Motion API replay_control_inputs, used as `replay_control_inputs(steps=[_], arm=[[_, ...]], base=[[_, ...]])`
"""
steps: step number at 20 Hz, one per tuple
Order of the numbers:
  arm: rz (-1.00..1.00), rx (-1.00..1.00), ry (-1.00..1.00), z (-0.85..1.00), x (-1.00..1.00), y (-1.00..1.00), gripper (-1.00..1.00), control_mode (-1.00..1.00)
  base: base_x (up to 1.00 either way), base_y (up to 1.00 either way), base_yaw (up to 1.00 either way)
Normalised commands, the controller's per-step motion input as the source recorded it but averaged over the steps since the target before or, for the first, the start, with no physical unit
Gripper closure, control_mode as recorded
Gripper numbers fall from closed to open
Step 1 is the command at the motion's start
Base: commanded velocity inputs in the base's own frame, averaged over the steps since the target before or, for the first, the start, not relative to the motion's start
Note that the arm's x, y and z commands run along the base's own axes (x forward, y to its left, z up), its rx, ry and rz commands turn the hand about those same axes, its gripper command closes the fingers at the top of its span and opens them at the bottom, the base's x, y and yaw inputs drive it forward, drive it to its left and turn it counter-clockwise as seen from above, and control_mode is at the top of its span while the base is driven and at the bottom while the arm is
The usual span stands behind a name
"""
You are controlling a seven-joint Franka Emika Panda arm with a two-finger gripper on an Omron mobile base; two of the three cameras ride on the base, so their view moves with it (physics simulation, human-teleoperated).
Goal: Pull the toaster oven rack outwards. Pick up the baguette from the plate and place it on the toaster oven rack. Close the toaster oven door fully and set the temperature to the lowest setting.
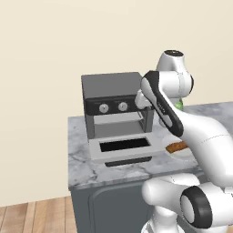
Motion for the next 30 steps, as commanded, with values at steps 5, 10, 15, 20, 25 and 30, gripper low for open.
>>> replay_control_inputs(steps=[5, 10, 15, 20, 25, 30], arm=[[0.0, -0.01, -0.04, -0.1, 0.0, 0.02, -1.0, -1.0], [0.0, -0.03, -0.09, -0.2, 0.0, 0.15, -1.0, -1.0], [0.0, 0.0, -0.07, -0.18, 0.0, 0.17, -1.0, -1.0], [0.0, 0.0, -0.03, -0.14, -0.02, 0.05, -1.0, -1.0], [-0.02, 0.0, -0.01, -0.13, 0.0, 0.0, -1.0, -1.0], [-0.09, 0.06, -0.05, -0.09, -0.02, 0.0, -1.0, -1.0]], base=[[0.0, 0.0, 0.0], [0.0, 0.0, 0.0], [0.0, 0.0, 0.0], [0.0, 0.0, 0.0], [0.0, 0.0, 0.0], [0.0, 0.0, 0.0]])
